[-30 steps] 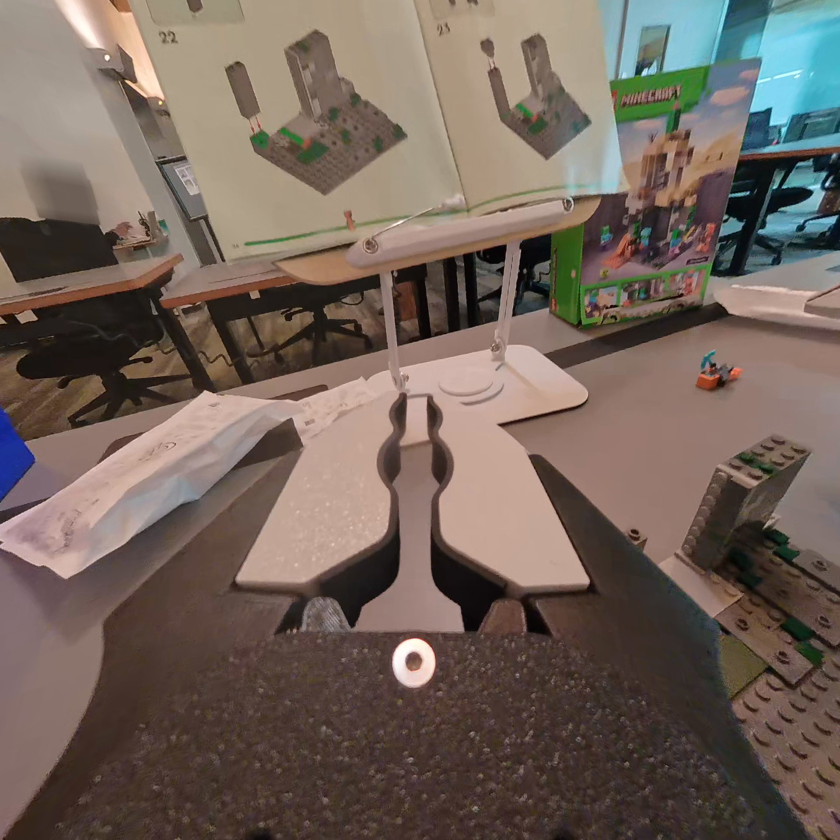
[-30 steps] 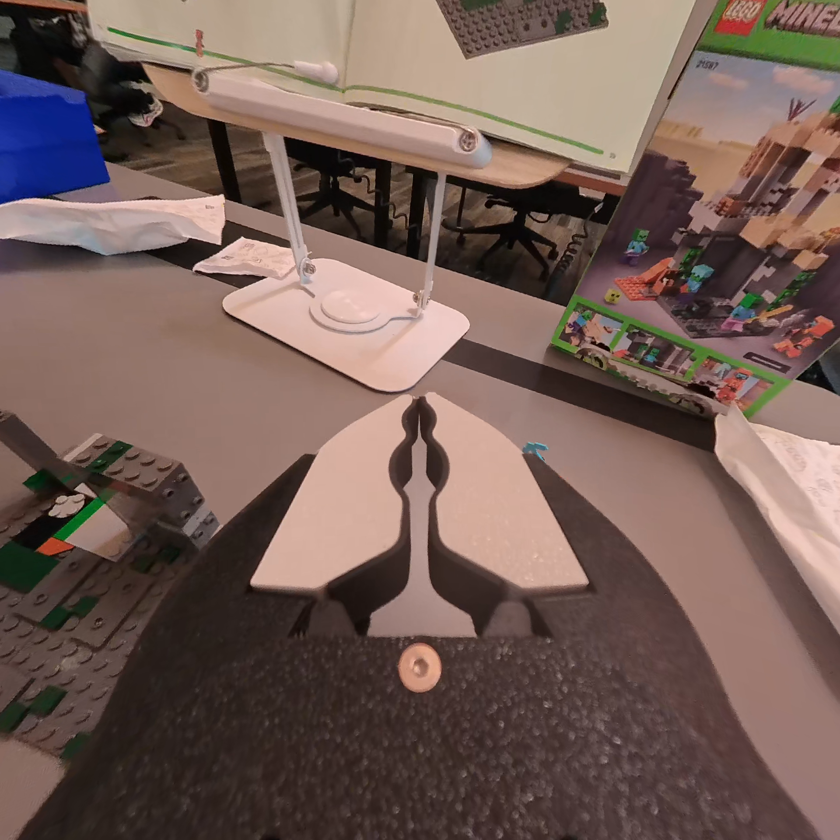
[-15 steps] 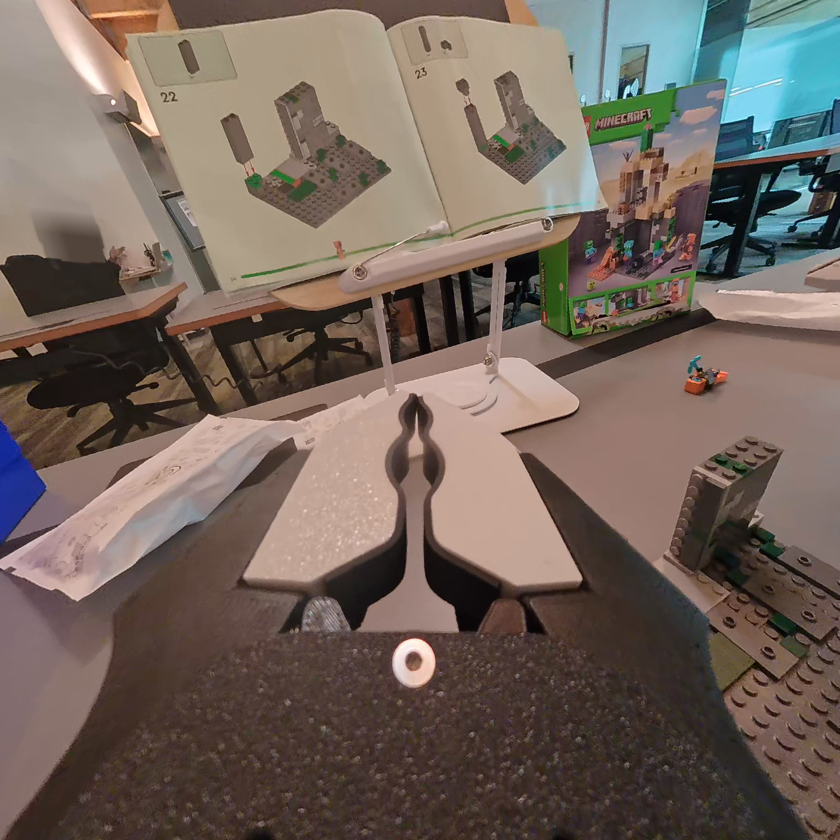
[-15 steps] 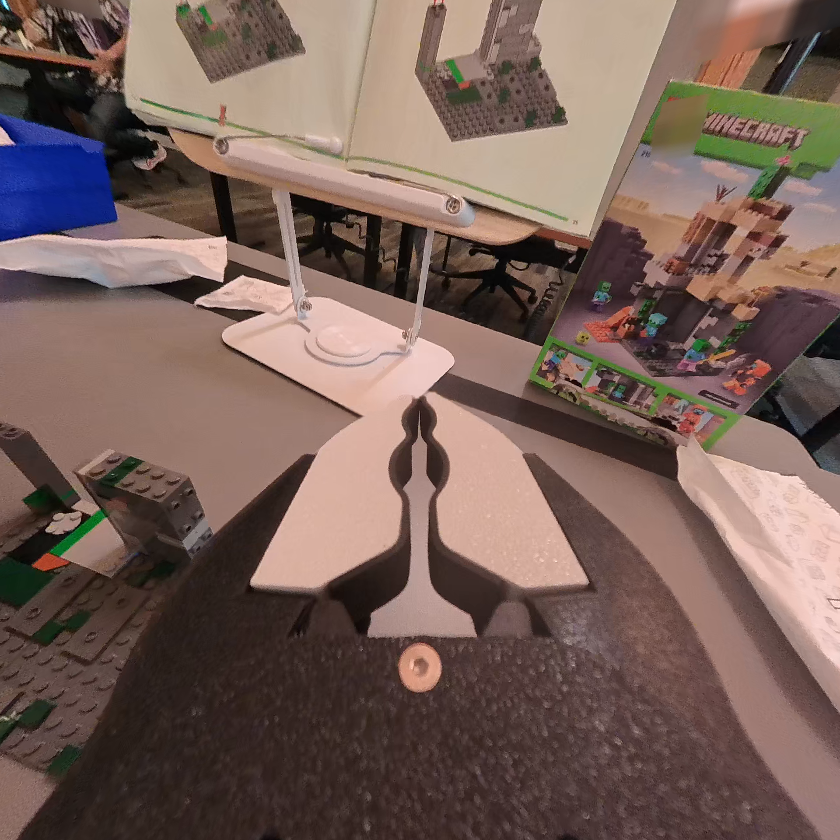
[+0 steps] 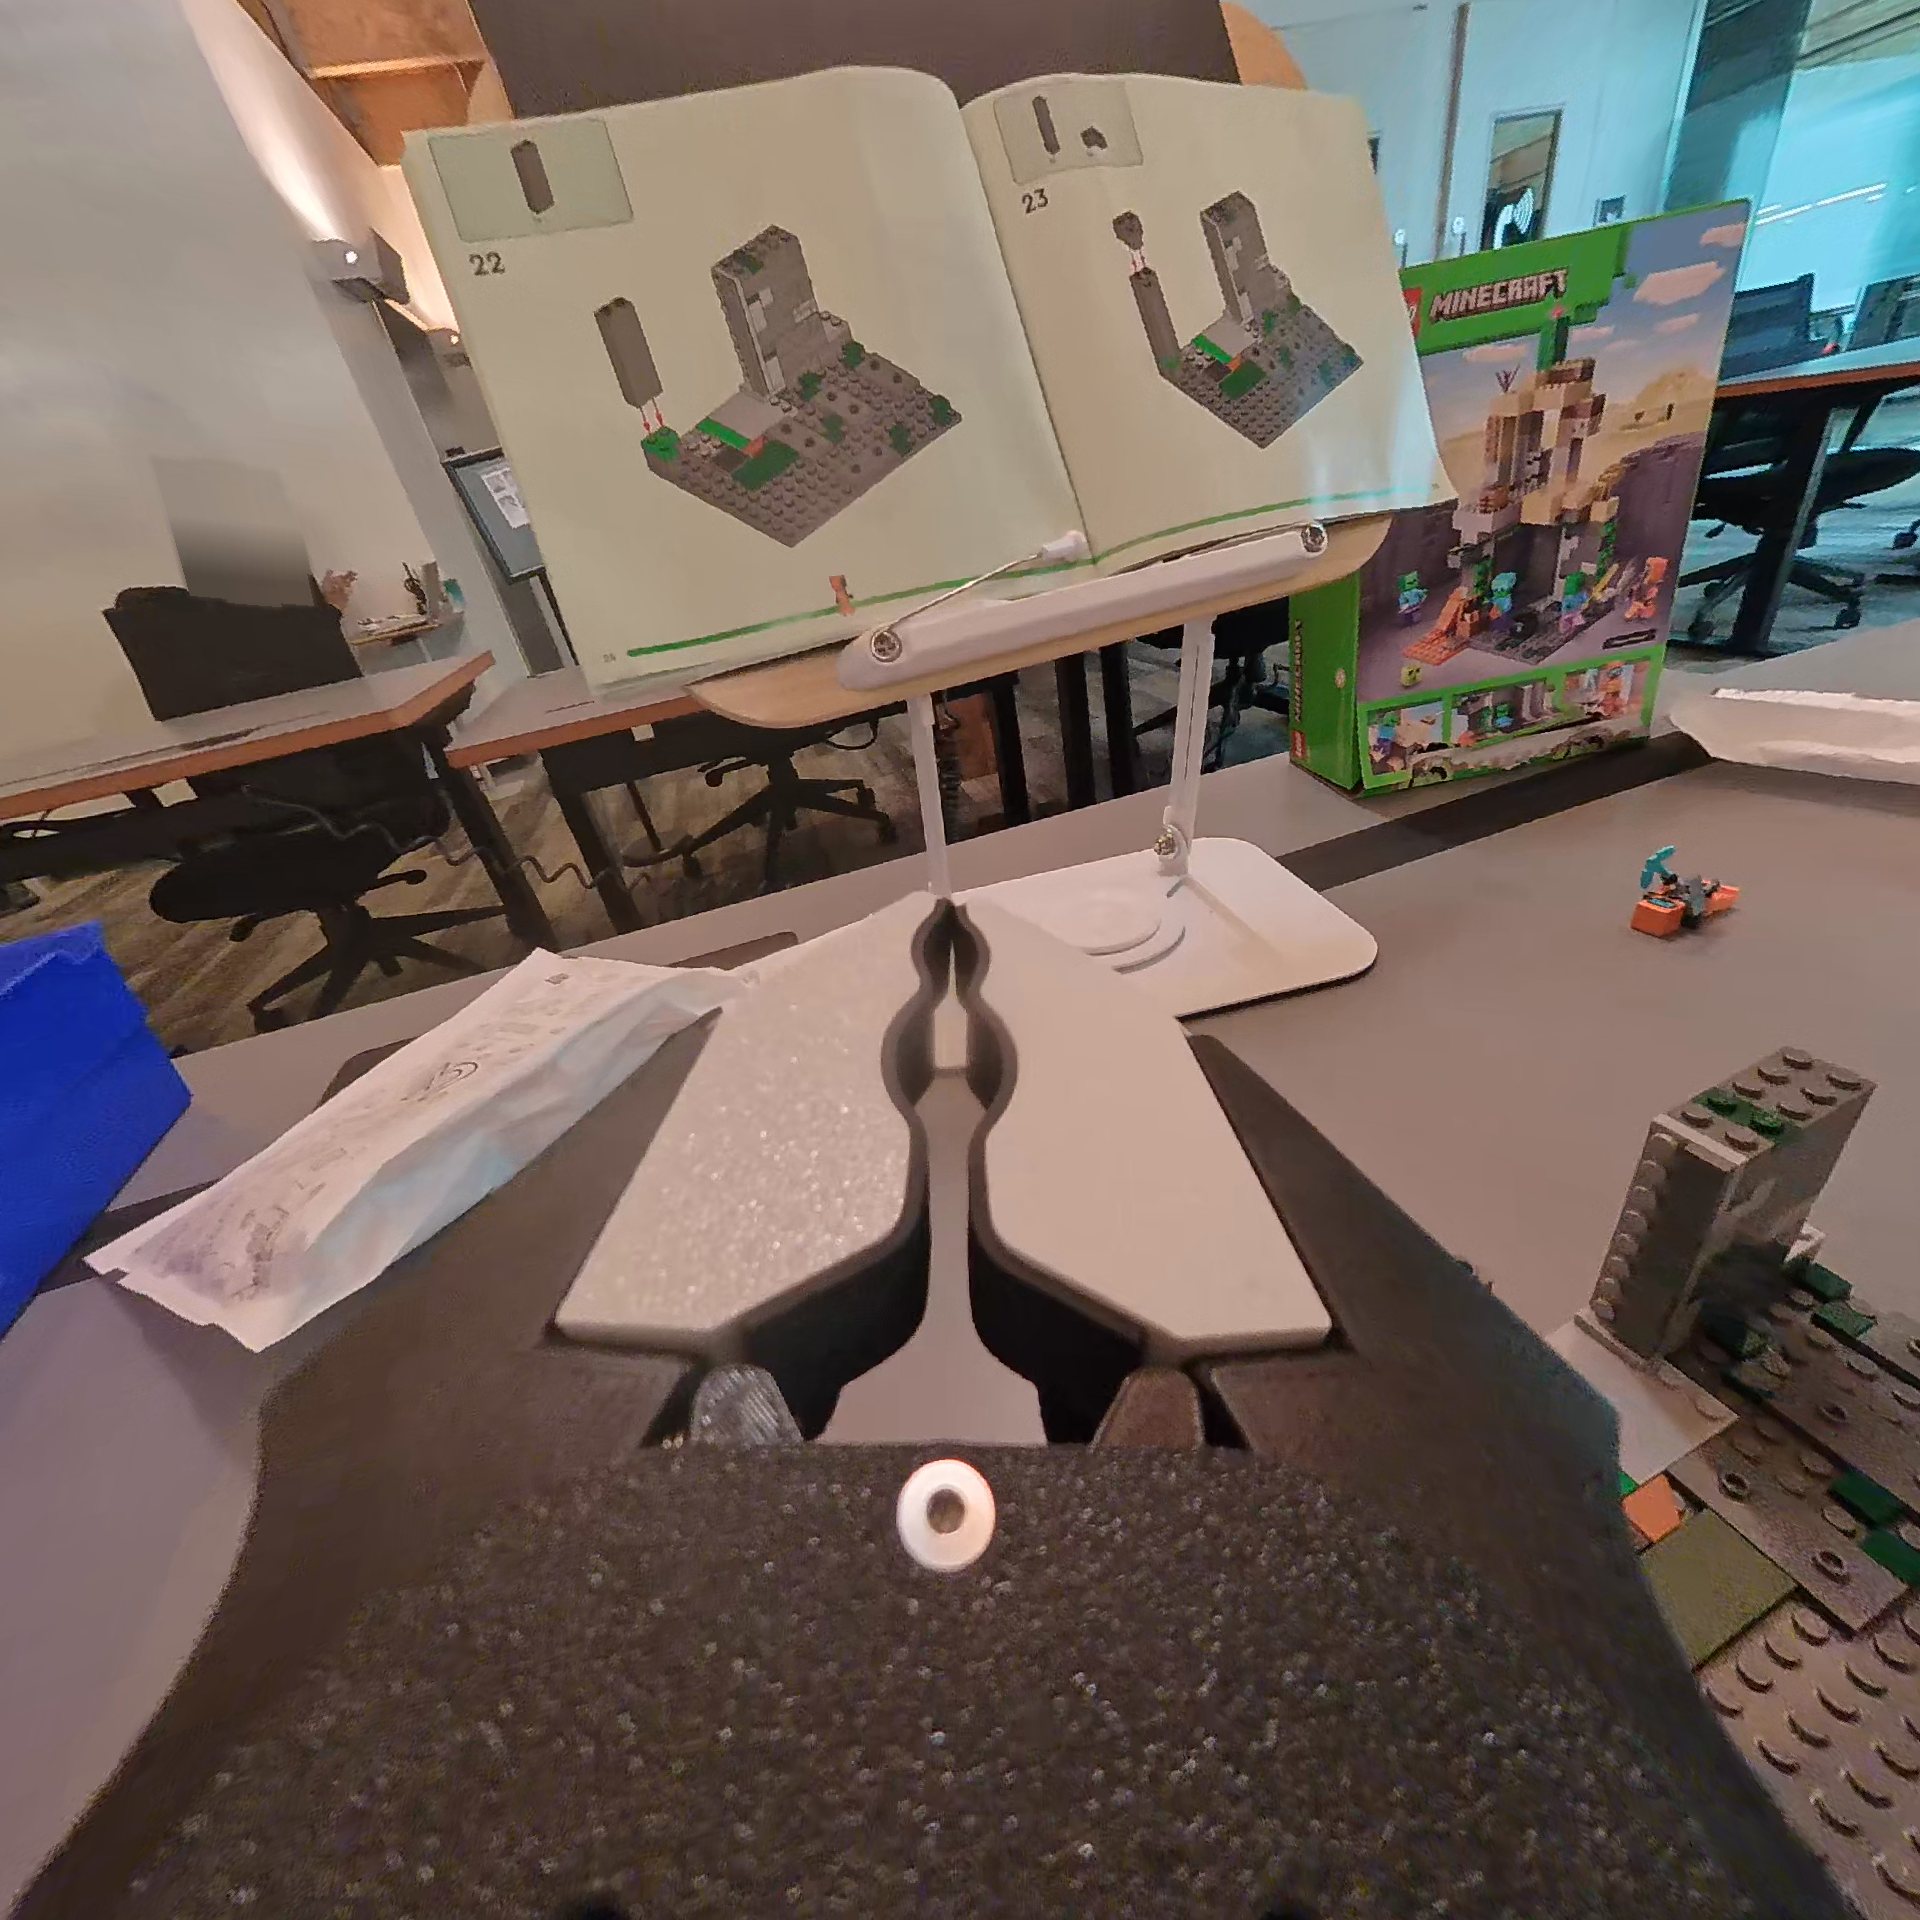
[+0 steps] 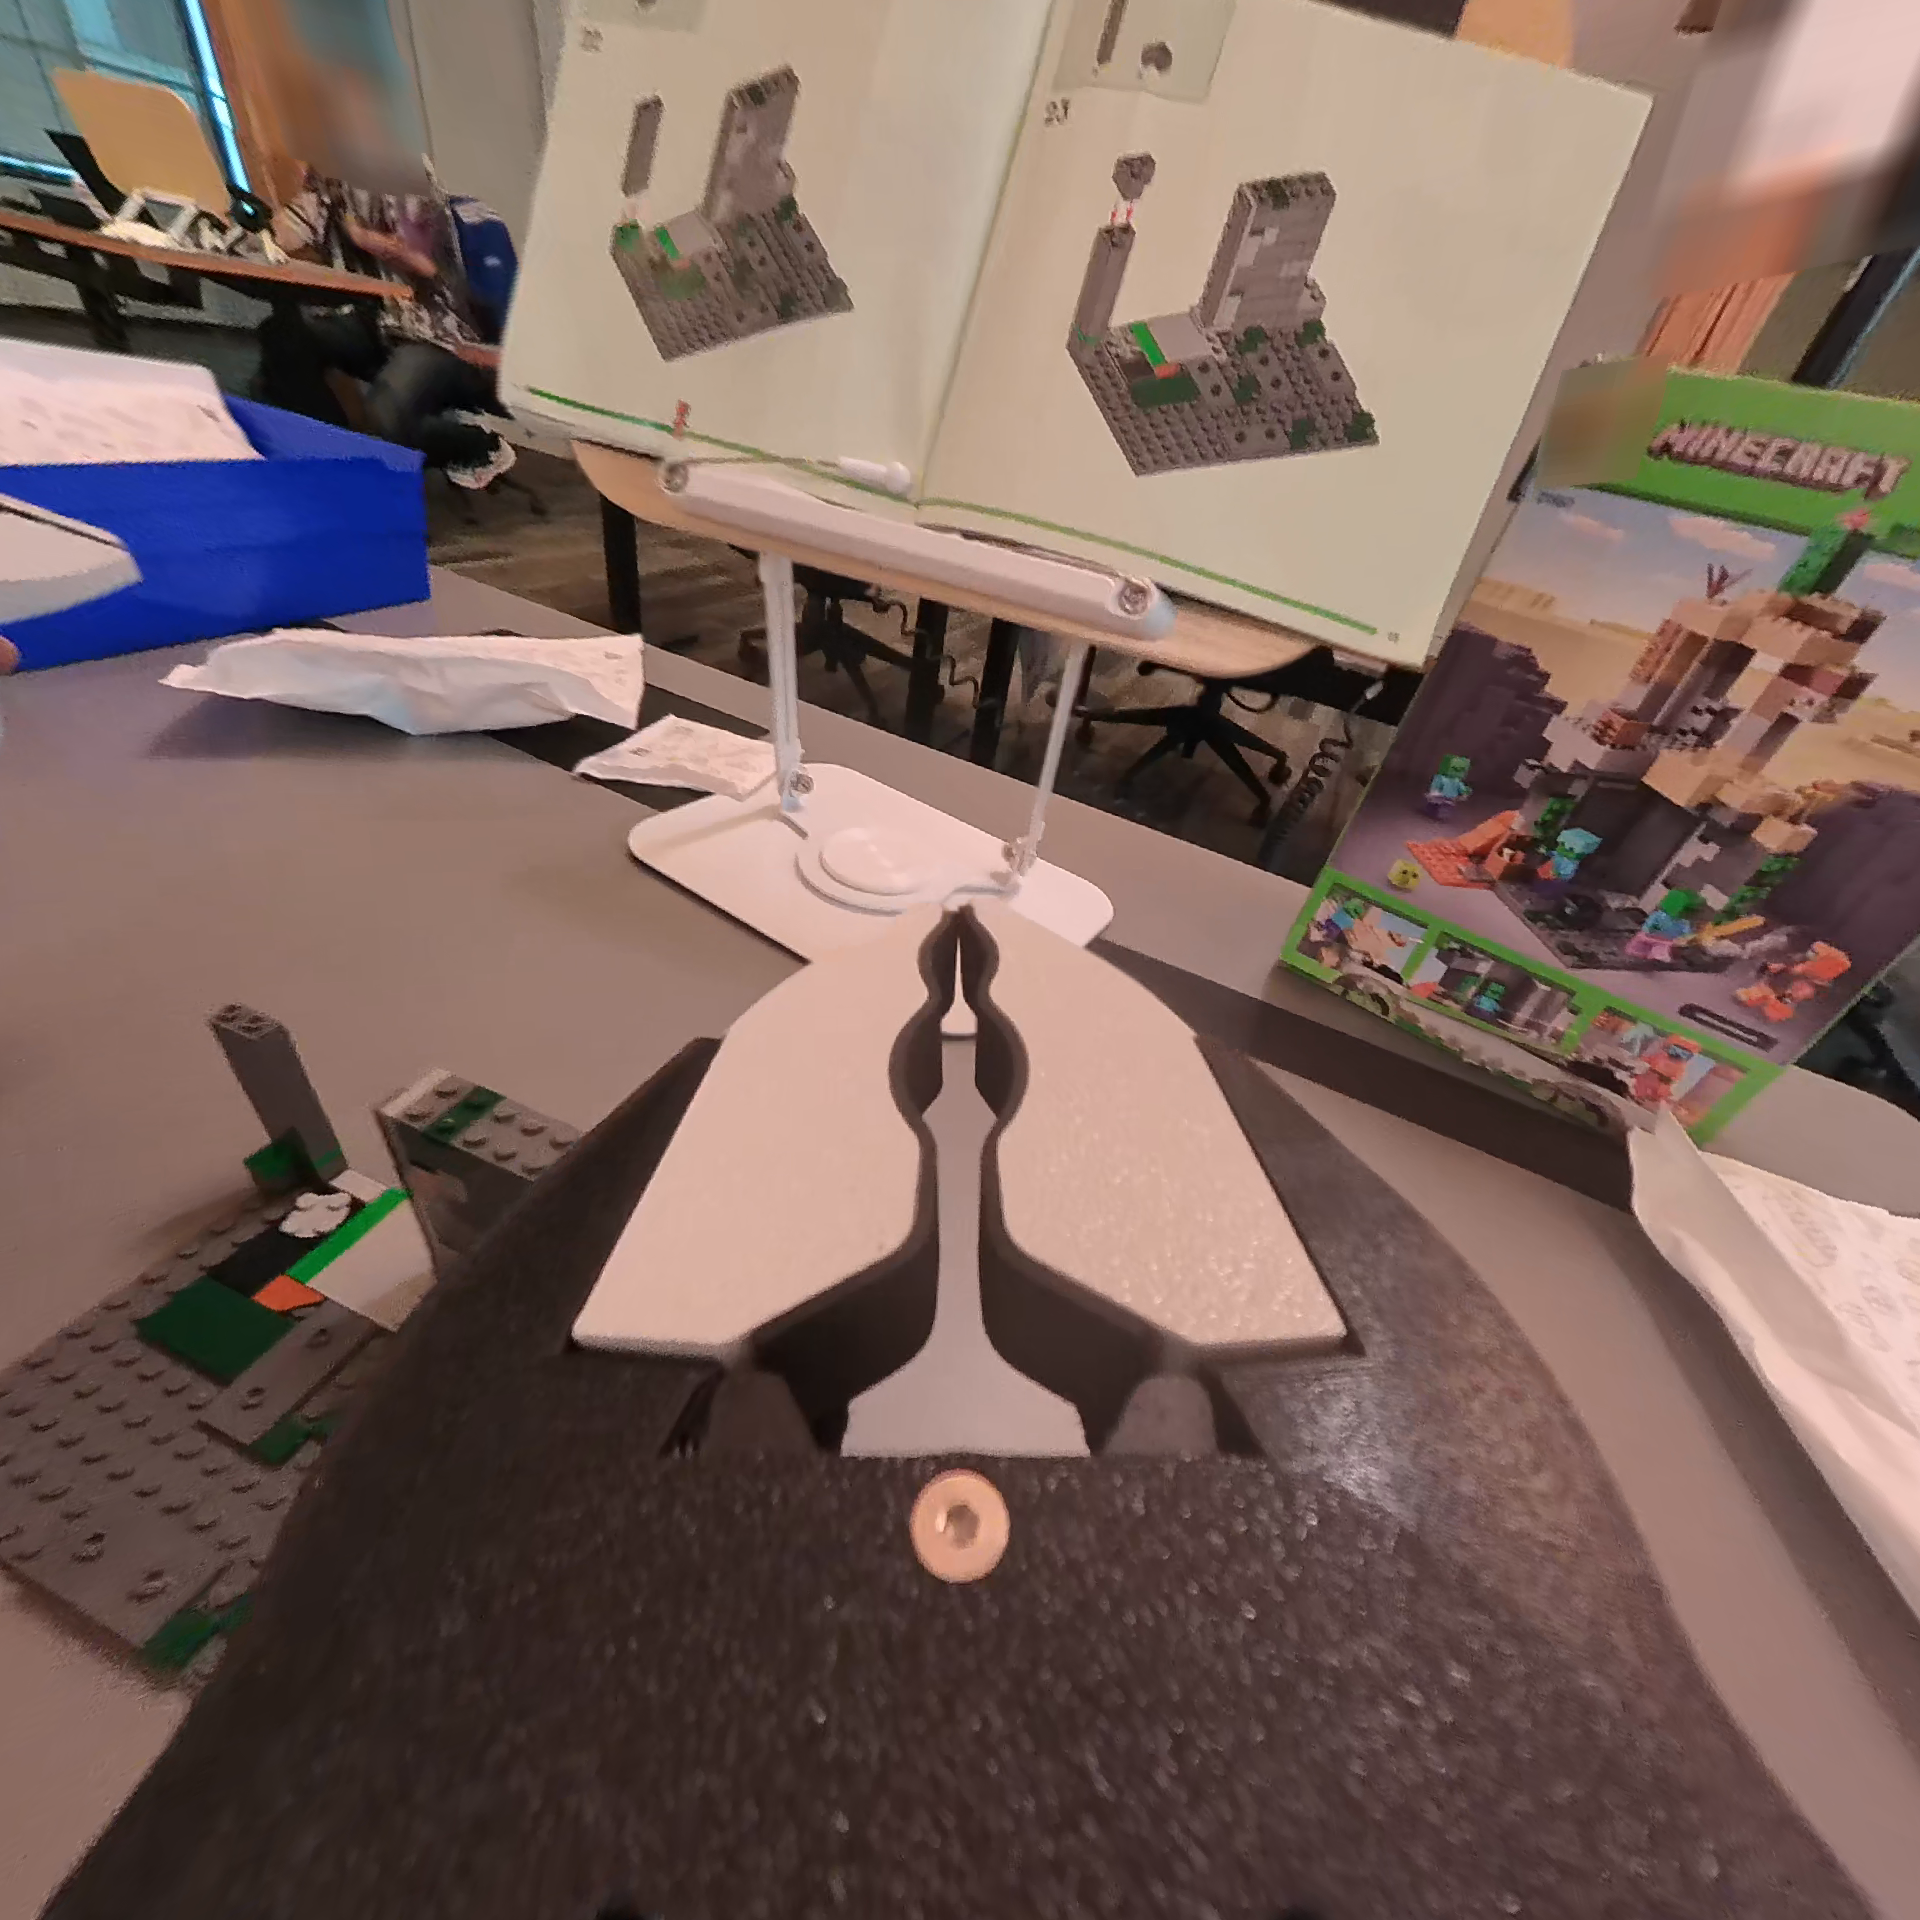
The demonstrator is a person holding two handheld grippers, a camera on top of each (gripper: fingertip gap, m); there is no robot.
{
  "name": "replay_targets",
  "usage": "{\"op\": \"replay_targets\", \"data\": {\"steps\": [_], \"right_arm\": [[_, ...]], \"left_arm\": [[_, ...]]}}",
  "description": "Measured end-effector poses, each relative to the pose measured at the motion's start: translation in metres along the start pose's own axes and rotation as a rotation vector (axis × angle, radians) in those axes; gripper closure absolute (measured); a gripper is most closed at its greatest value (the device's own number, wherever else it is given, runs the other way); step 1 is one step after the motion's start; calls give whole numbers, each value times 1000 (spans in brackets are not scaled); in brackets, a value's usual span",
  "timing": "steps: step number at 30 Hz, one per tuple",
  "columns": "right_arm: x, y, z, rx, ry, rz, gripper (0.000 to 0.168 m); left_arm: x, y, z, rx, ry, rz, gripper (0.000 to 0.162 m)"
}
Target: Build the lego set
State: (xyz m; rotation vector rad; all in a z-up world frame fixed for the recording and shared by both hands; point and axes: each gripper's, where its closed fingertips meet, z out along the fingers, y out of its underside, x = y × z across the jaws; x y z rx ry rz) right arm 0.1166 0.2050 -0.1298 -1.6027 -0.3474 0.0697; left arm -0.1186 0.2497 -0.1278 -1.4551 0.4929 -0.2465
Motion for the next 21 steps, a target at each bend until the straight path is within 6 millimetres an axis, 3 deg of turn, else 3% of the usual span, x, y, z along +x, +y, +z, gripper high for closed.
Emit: {"op": "replay_targets", "data": {"steps": [6,21], "right_arm": [[-18,-10,-3,27,-35,-57,168],[-25,-3,0,25,-85,-85,161]], "left_arm": [[3,0,0,1,6,4,162],[22,-1,2,4,155,-67,162]]}}
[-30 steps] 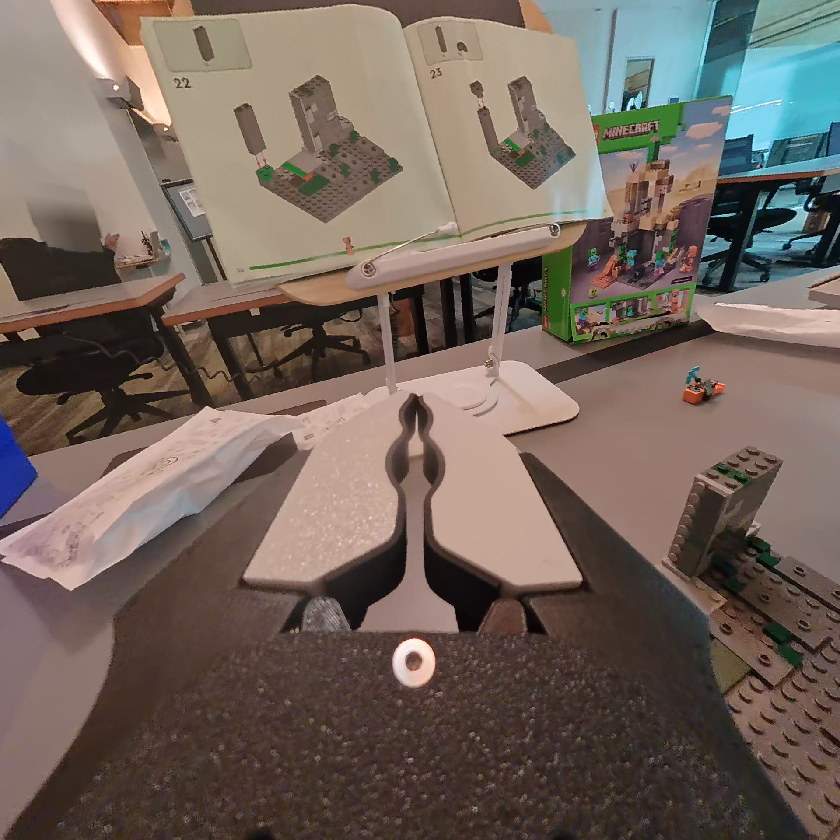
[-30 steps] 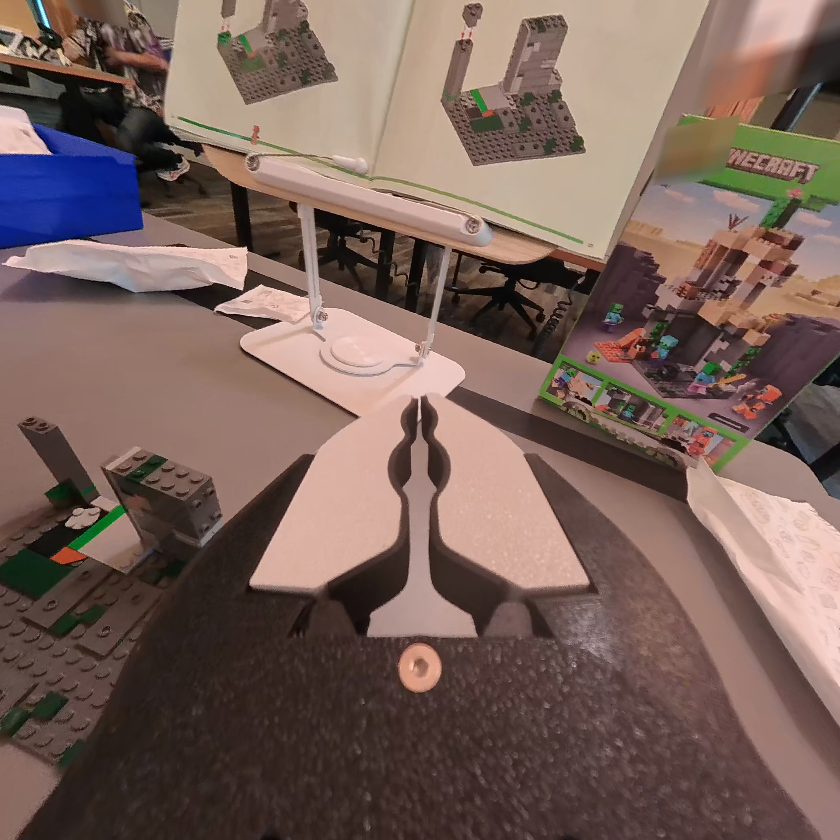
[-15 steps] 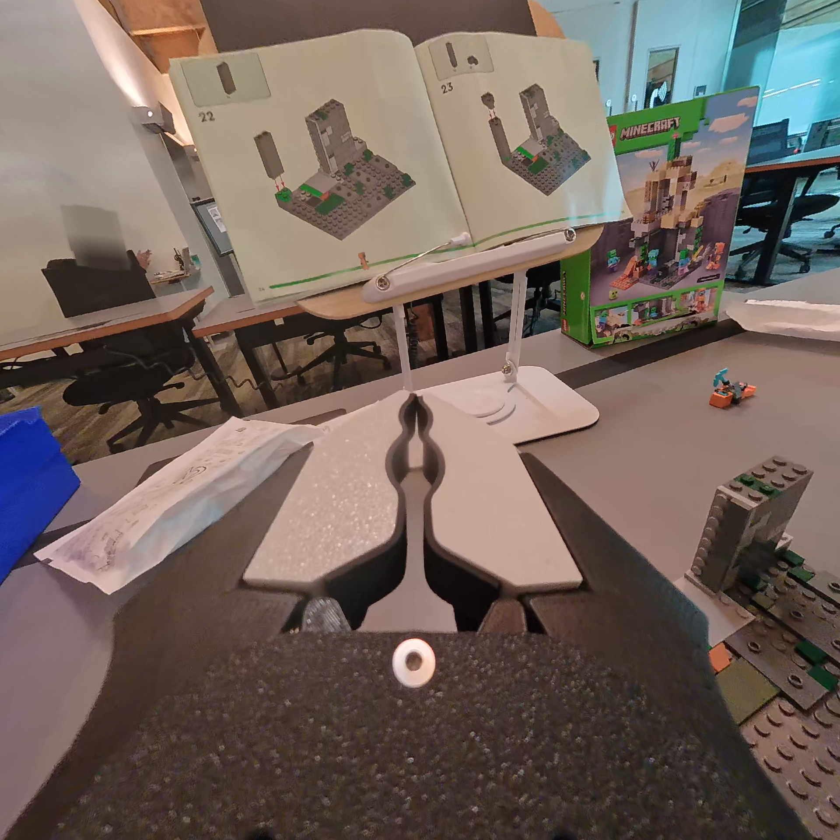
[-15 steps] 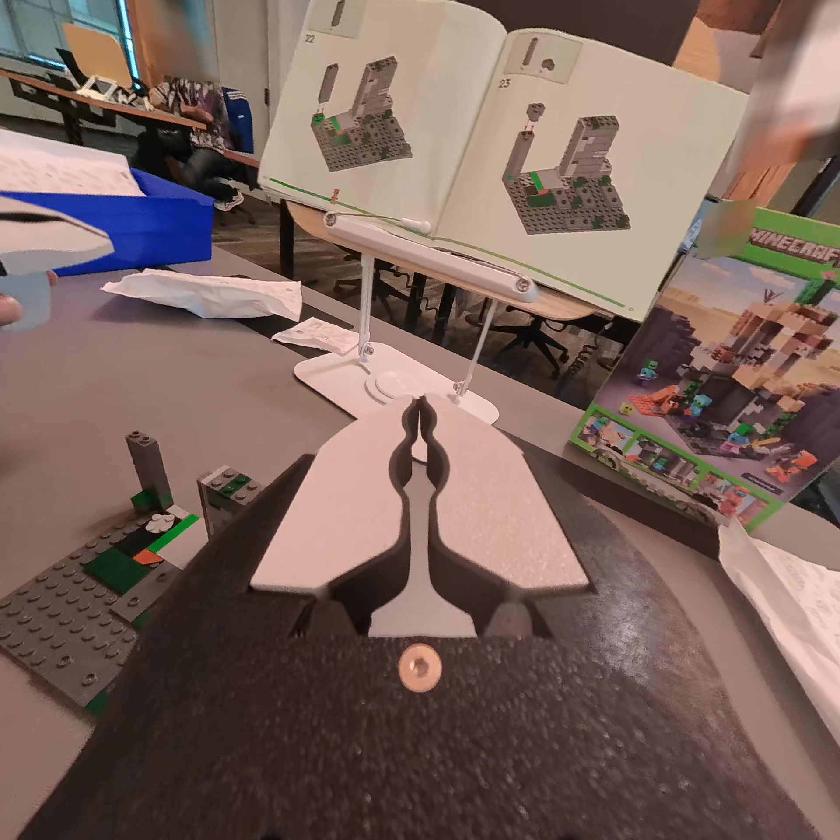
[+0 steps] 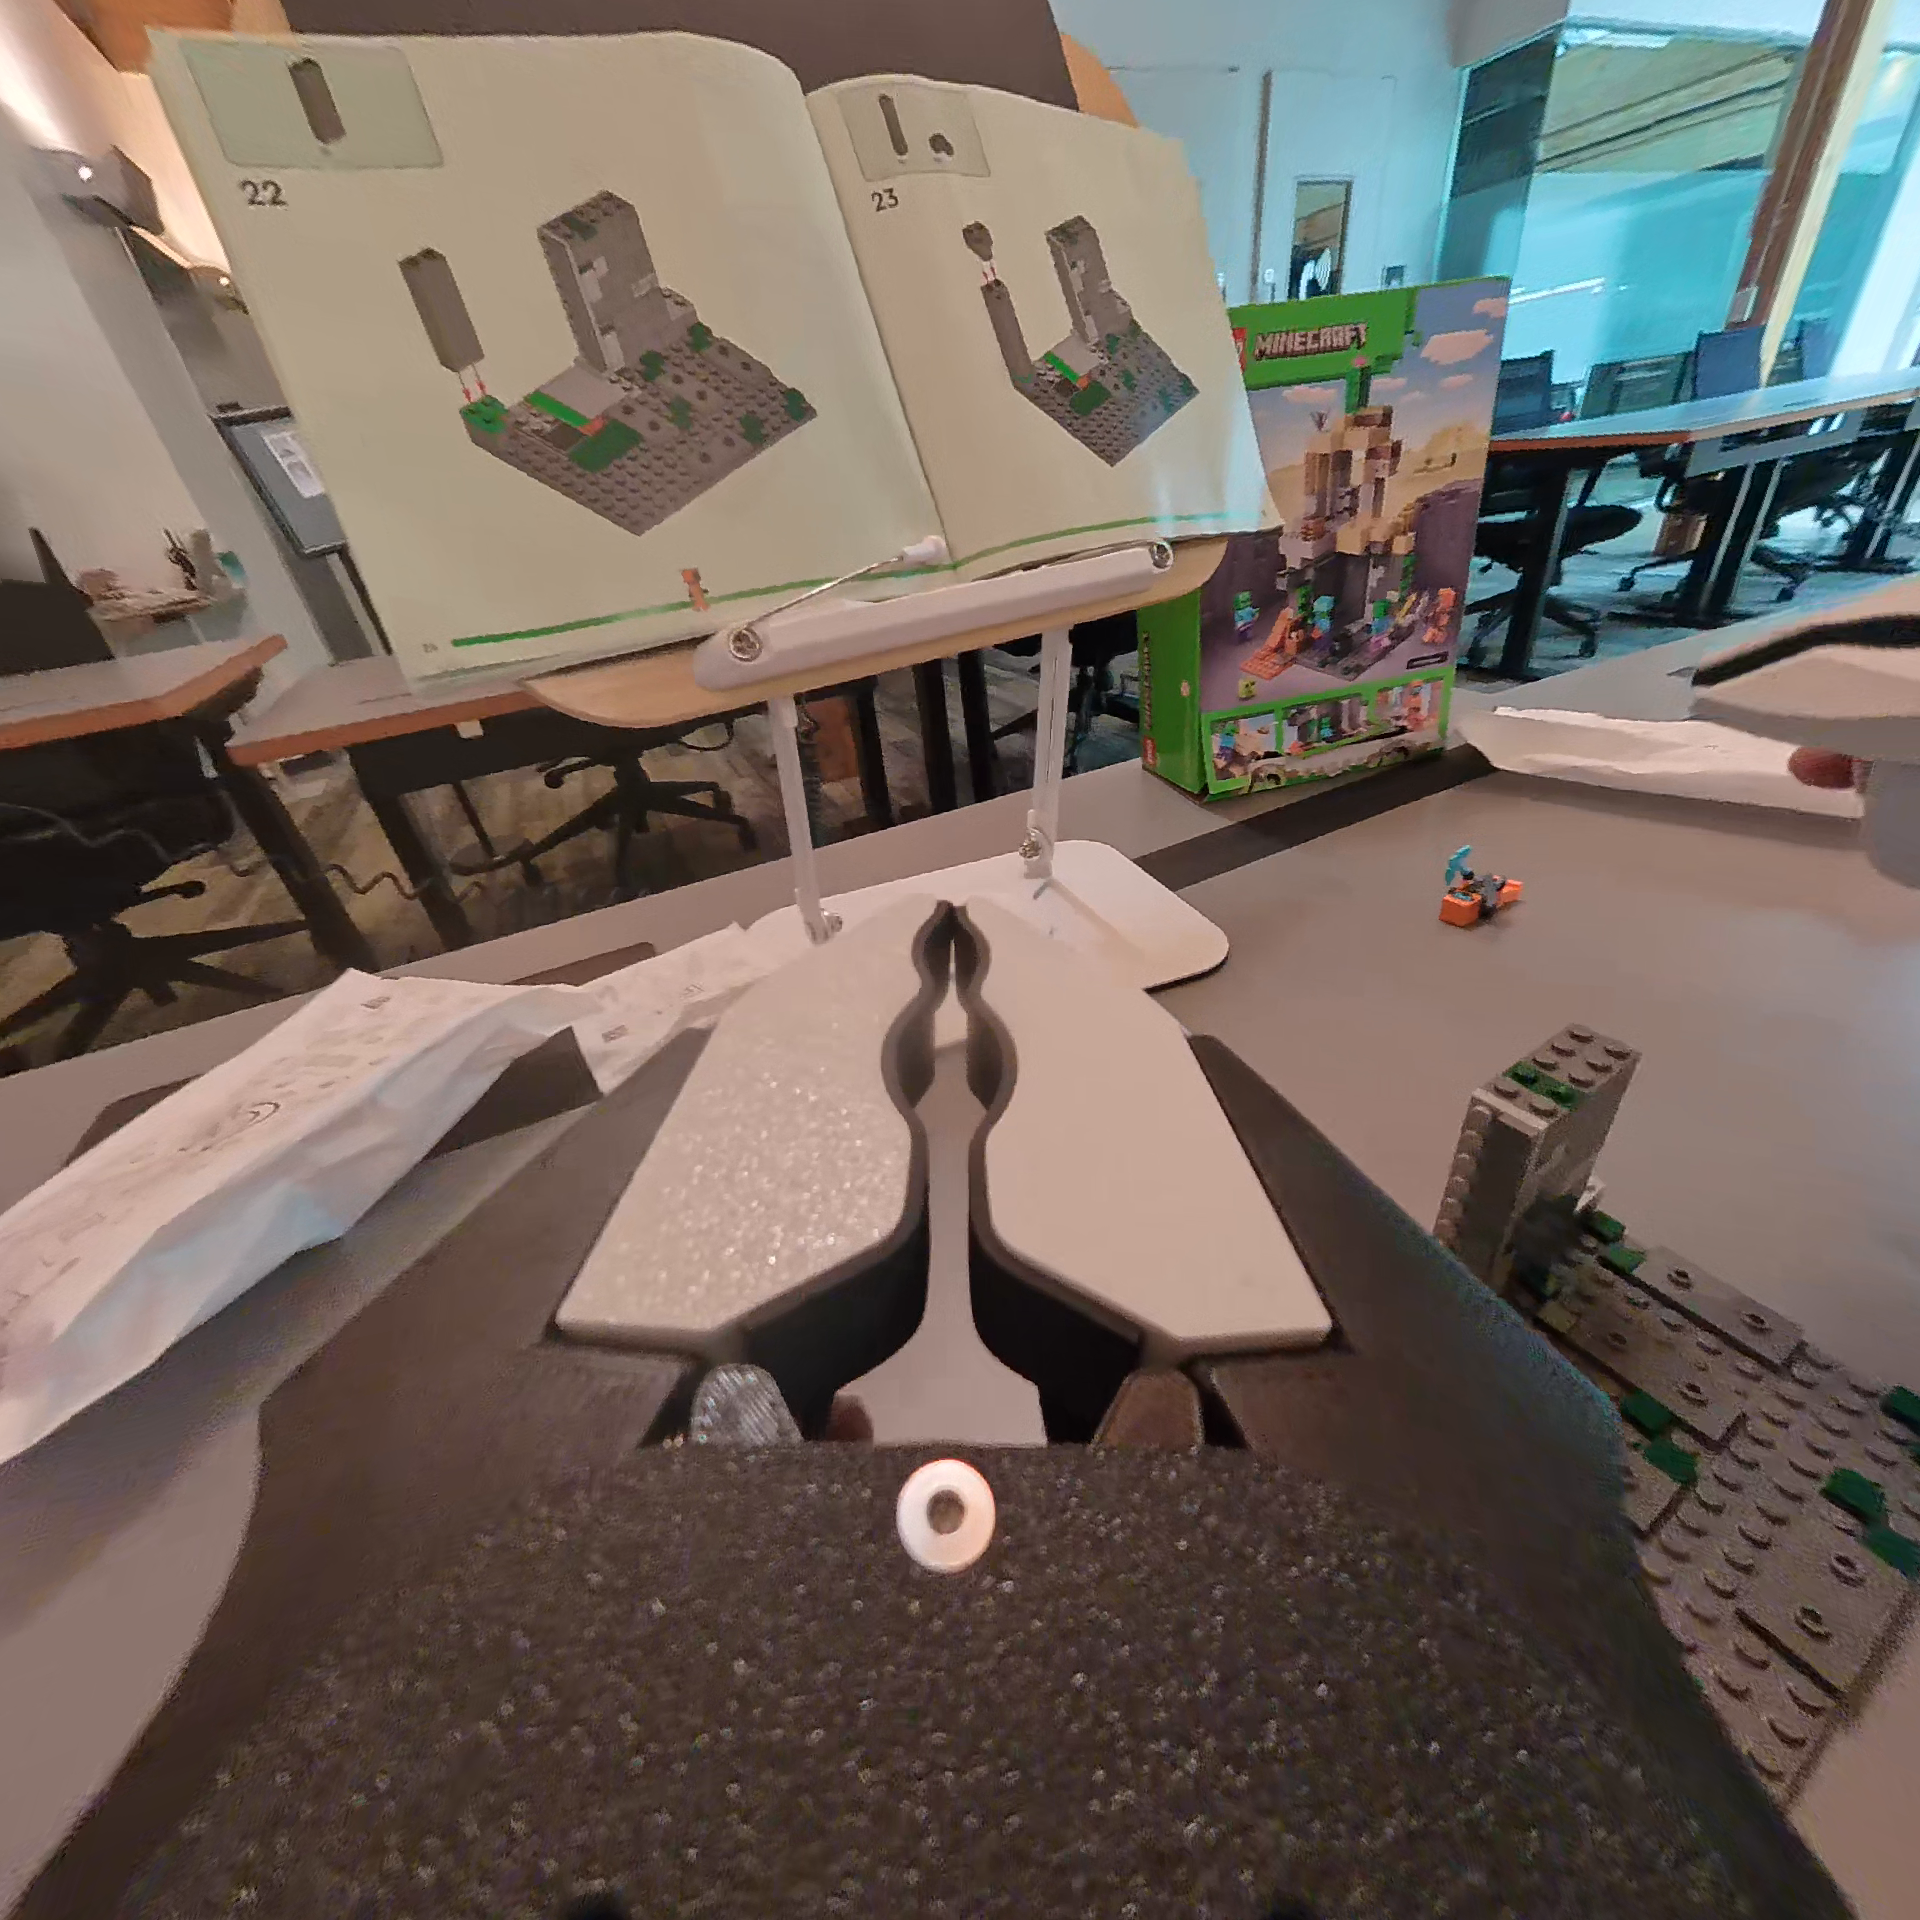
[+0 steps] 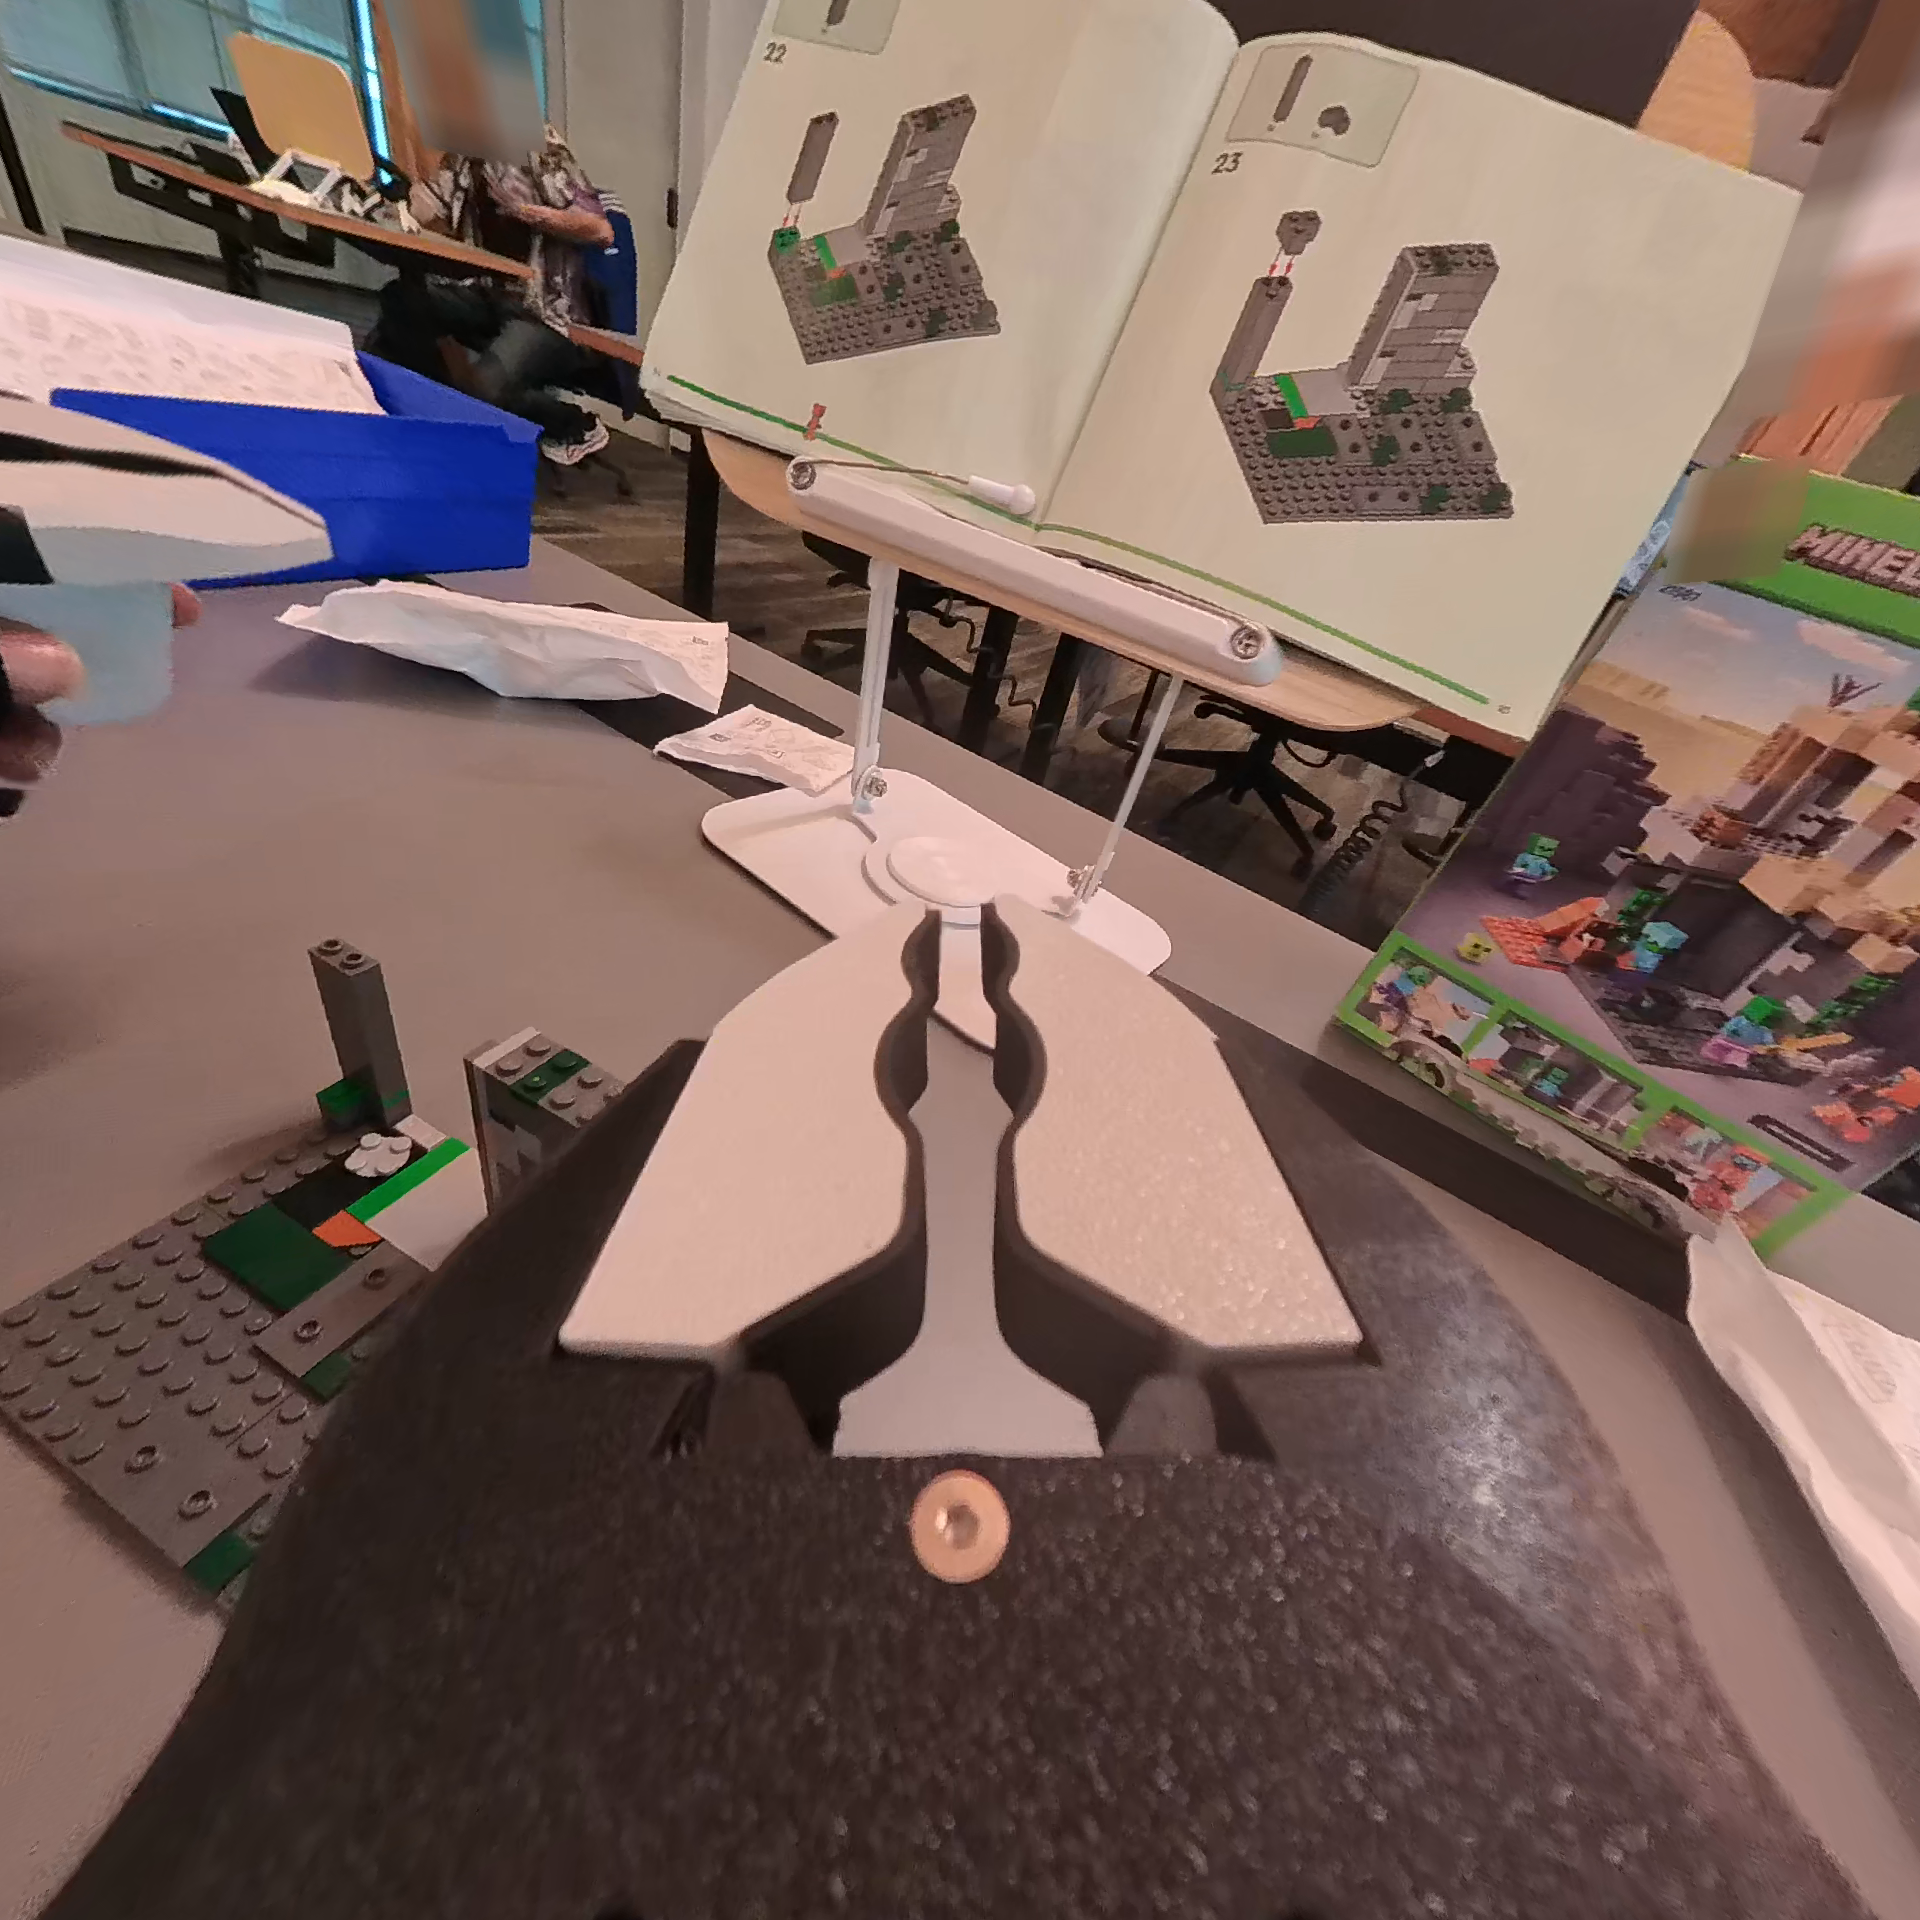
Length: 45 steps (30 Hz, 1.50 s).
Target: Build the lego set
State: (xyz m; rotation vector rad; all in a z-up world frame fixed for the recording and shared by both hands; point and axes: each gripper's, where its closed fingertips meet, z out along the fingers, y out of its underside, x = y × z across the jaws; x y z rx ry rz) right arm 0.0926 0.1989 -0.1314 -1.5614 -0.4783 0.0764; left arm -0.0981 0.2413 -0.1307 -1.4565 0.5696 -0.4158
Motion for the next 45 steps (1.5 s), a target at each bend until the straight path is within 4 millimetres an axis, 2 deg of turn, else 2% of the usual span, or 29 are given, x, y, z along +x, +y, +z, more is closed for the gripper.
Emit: {"op": "replay_targets", "data": {"steps": [6,10,12,14,19,27,31,35,38,42,45], "right_arm": [[-2,2,1,-6,-8,-18,161],[-3,4,1,-14,-11,-15,160],[-4,4,1,-16,-18,-5,153],[-4,6,2,-32,-27,-2,151],[-8,5,0,-18,-54,-18,168],[-2,6,2,-11,-2,-8,168],[3,5,3,-16,24,30,168],[10,-11,6,12,54,39,168],[19,-38,11,63,72,52,168],[39,-86,22,132,98,68,168],[52,-115,32,163,111,102,168]], "left_arm": [[-7,5,-1,-47,9,-112,154],[-13,7,-2,-65,-27,-87,140],[-13,8,-2,-58,-35,-69,139],[-11,9,-2,-64,-33,-33,147],[-4,9,-1,-64,-1,-20,150],[-13,-6,-9,41,-82,-4,159],[-10,-14,-10,57,-83,11,162],[2,-30,-8,68,-53,-2,162],[15,-50,0,77,-20,17,162],[37,-99,16,109,54,12,162],[54,-138,27,154,90,28,162]]}}
